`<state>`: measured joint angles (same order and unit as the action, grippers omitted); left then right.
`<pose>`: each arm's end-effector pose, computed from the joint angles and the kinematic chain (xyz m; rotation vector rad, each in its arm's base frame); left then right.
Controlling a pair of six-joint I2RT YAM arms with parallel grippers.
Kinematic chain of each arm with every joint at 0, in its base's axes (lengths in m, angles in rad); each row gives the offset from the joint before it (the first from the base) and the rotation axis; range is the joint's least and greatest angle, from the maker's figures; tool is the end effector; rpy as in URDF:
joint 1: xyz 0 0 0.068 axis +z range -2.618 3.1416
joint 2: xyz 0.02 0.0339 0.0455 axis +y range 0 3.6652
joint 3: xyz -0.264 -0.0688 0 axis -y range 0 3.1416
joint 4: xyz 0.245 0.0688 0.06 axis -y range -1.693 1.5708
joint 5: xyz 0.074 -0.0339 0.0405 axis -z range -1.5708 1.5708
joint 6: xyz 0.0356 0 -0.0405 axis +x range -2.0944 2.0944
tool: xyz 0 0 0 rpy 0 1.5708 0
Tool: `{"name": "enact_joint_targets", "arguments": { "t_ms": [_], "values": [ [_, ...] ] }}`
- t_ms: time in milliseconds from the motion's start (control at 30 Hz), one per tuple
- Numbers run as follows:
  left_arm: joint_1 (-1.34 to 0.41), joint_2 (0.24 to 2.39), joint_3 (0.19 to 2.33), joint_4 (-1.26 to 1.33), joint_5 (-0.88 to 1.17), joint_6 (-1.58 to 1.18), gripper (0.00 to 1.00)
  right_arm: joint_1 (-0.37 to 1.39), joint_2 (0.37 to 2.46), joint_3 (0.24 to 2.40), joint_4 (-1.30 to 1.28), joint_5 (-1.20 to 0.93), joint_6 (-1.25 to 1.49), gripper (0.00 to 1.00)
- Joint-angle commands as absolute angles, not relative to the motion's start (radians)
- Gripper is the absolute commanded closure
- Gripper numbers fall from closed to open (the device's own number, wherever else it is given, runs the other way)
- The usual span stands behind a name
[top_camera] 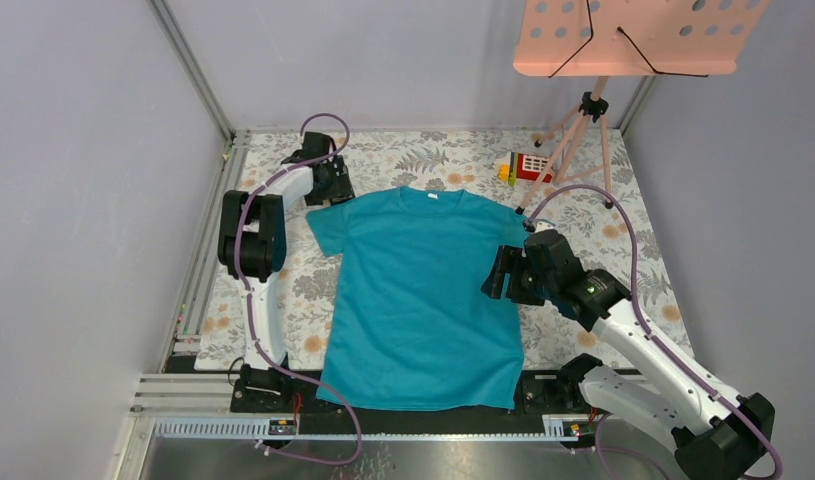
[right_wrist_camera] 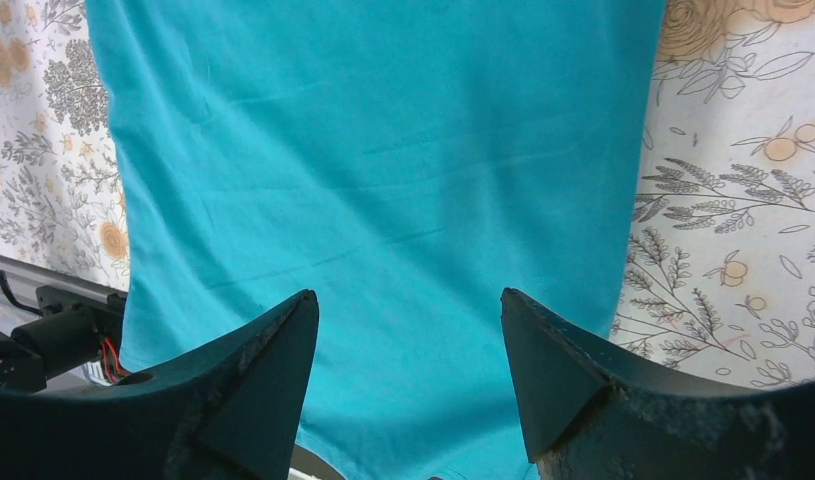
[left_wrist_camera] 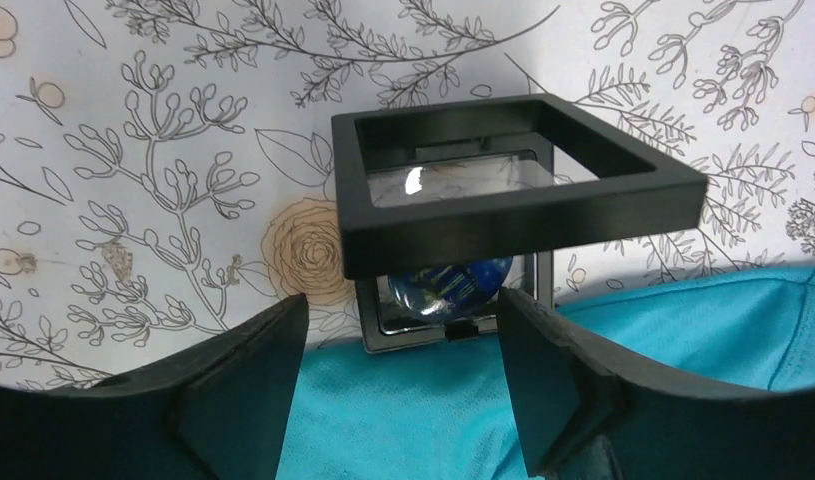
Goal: Pin the brooch onto the clothing
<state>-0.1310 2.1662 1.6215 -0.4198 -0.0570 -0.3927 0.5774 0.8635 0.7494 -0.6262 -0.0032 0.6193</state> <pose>0.4673 -0.0595 0.1664 -0.3536 2.5137 -0.1356 0.1504 0.0981 0.2720 0.0484 2.3898 0.5968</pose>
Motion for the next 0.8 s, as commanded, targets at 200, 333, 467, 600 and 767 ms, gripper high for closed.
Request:
{"name": "enact_joint_targets", "arguments": {
  "t_ms": [200, 333, 467, 600, 767],
  "values": [
    [-0.135, 2.08, 1.602, -0.325, -0.029, -0.408, 0.29, 0.587, 0.864, 0.748, -0.586, -0.057, 0.675, 0.26],
    [-0.135, 2.068, 1.607, -0.319, -0.041, -0.402, 0.29, 0.587, 0.856, 0.734, -0.585, -0.059, 0.69, 0.25],
    [-0.136, 2.075, 1.624, -0.319, -0.028, -0.393, 0.35, 0.587, 0.846, 0.726, -0.587, -0.063, 0.697, 0.25],
    [-0.135, 2.09, 1.65, -0.339, -0.029, -0.391, 0.36, 0.587, 0.836, 0.72, -0.592, -0.062, 0.704, 0.25],
    [-0.136, 2.114, 1.662, -0.347, -0.009, -0.386, 0.35, 0.587, 0.836, 0.714, -0.591, -0.063, 0.709, 0.25]
  ]
}}
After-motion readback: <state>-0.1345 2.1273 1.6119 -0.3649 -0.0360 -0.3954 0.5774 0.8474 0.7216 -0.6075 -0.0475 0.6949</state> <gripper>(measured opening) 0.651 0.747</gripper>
